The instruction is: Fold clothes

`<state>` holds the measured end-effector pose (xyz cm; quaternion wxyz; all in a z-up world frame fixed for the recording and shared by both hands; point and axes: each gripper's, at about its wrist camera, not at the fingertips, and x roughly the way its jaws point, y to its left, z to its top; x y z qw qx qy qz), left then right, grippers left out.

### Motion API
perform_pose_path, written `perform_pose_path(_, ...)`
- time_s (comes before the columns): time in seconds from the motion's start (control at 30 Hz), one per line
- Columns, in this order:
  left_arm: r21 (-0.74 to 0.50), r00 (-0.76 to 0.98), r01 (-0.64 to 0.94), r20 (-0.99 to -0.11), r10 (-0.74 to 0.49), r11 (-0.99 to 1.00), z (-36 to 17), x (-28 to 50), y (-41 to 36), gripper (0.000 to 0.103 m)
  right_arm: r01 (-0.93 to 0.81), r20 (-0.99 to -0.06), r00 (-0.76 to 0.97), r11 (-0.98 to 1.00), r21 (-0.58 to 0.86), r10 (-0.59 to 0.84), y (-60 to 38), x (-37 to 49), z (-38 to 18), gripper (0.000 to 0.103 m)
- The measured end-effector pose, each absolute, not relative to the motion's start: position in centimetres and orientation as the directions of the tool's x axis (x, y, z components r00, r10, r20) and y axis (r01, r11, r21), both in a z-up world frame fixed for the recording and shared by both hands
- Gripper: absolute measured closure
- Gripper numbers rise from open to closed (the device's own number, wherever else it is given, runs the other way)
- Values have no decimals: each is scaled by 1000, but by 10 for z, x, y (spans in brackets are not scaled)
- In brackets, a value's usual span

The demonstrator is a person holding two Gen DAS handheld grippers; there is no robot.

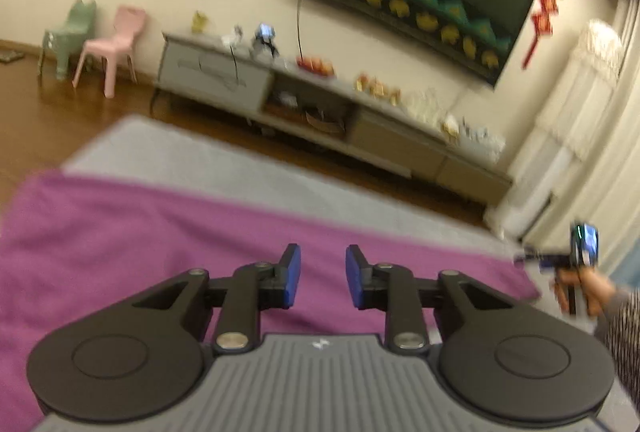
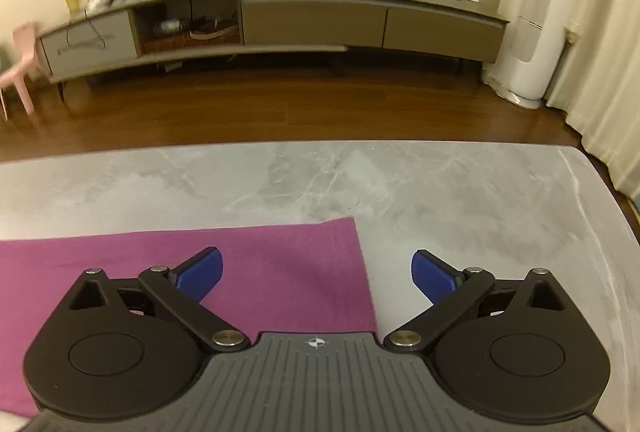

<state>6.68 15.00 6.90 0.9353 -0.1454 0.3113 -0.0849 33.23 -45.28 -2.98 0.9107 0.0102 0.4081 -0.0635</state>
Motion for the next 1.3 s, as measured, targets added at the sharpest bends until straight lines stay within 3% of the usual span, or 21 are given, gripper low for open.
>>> perform_pose_path(0.07, -299, 760, 69, -602, -244, 952, 53, 85, 137, 81, 134, -762, 638, 990, -34, -112, -460, 348, -40, 7)
perform_pose_path(0.1, -290, 748, 66, -618, -240, 955, 47, 94, 133, 81, 136, -765, 639, 991, 6, -83, -464, 350, -44, 20)
perform_pose_path(0.17, -281, 740, 56, -632, -229, 958, 40, 106, 128, 81, 98, -752, 658, 995, 28, -44, -462, 347, -42, 60)
perform_pose_path(0.2, -280, 738, 49, -636, -224, 959, 37, 110, 129, 81, 62, -738, 674, 998, 13, -32, -457, 342, -37, 85)
perform_pose_path(0.23, -280, 734, 38, -643, -217, 959, 33, 112, 131, 81, 25, -724, 690, 1000, -3, -19, -452, 337, -31, 92)
perform_pose_path(0.33, -335, 721, -12, -656, -224, 942, 24, 119, 144, 82, -107, -661, 749, 994, -36, 57, -434, 304, -4, 98)
perform_pose_path(0.4, -415, 725, -48, -640, -254, 908, 25, 121, 158, 82, -254, -590, 788, 966, -56, 173, -416, 248, 31, 99)
perform_pose_path(0.5, -540, 734, -76, -599, -320, 838, 26, 123, 173, 82, -478, -557, 779, 847, -231, 287, -394, 124, 65, 99)
perform_pose_path(0.63, -618, 710, -68, -581, -397, 783, 17, 128, 166, 81, -529, -658, 738, 733, -427, 149, -401, 19, 29, 98)
perform_pose_path(0.7, -625, 689, -50, -586, -426, 779, 11, 128, 156, 81, -497, -687, 724, 738, -456, 63, -409, -1, 6, 96)
perform_pose_path(0.8, -616, 667, -20, -595, -449, 787, 5, 127, 141, 81, -374, -715, 698, 845, -383, -15, -420, -17, 0, 96)
perform_pose_path(0.9, -602, 660, -12, -604, -446, 798, 1, 125, 134, 81, -212, -715, 699, 964, -159, 36, -433, -30, 20, 91)
perform_pose_path(0.97, -594, 660, -14, -610, -439, 804, -1, 126, 132, 81, -100, -707, 692, 989, 106, 145, -454, -33, 25, 75)
perform_pose_path(1.03, -600, 663, -31, -611, -432, 800, -4, 129, 134, 81, 3, -690, 685, 946, 323, 234, -472, -33, 15, 39)
perform_pose_path(1.07, -605, 664, -41, -611, -431, 795, -6, 132, 134, 81, 53, -676, 684, 906, 421, 275, -481, -33, 9, 36)
perform_pose_path(1.13, -612, 663, -58, -614, -428, 789, -10, 136, 134, 81, 94, -694, 658, 882, 462, 293, -479, -25, -5, 35)
perform_pose_path(1.23, -626, 654, -73, -617, -436, 776, -16, 142, 136, 79, 80, -737, 618, 910, 407, 275, -461, -12, -19, 36)
perform_pose_path(1.3, -637, 652, -85, -617, -441, 766, -19, 147, 136, 76, 40, -759, 604, 941, 335, 245, -446, -6, -23, 43)
